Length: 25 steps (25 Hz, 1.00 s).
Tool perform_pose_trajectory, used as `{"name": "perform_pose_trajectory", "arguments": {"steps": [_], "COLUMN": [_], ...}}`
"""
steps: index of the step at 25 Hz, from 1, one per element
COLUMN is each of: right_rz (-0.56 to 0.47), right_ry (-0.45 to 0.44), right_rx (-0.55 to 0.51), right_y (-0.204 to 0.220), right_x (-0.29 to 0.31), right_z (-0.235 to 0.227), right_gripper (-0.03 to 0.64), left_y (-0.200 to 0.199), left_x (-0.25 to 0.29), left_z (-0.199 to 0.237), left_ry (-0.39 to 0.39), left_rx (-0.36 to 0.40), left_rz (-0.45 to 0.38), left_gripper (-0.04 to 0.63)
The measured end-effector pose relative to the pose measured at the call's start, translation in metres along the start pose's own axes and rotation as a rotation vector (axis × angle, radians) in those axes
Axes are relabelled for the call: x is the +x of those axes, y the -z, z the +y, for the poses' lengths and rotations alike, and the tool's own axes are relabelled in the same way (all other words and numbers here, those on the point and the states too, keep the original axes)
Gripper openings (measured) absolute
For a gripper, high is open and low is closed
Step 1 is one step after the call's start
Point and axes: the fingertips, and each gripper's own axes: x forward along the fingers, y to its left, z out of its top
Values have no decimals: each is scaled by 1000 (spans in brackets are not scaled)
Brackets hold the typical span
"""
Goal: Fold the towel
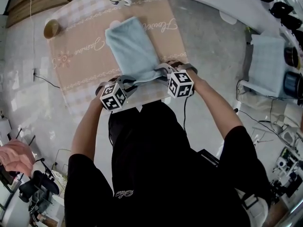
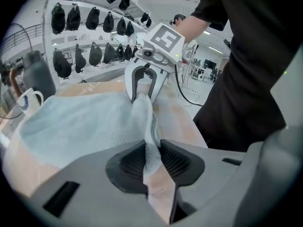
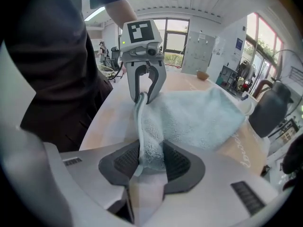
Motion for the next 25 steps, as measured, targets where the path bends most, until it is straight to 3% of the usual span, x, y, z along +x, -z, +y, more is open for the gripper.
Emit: {"name": "perform_pose_trajectory", "arguments": {"steps": [2,4,7,10,12,17,25], "right_rz": [-8,-15,-7,15,25,-25,-80], "right_ry": [2,-12,-94,-213,-254,-215,-112], "right_rx": [2,34,86,80,79,170,261], "right_y": [1,-1,-5,-13,-18,-37,-74], "right_x": [-1,-2,-6,-13,-17,-34,-53], "right_z": [-1,-2,9,32,41,14,-93], "right_gripper": [135,113,84,80,78,78,80], "left_y": [0,-1,-7,-11,-13,-21,-31], "left_x": [0,-4,-15,-24,-30,-52,-110], "left_z": [3,6,-5,-30,-36,-7,86], "left_ry": [3,26,132,276,330,260,115], "left_rx": [-47,-142,-287,-309,-300,-338,-464], "left_rz": [-5,-23,-74,-83,-89,-200,-392], "left_gripper": [80,64,60,60,60,60,60]}}
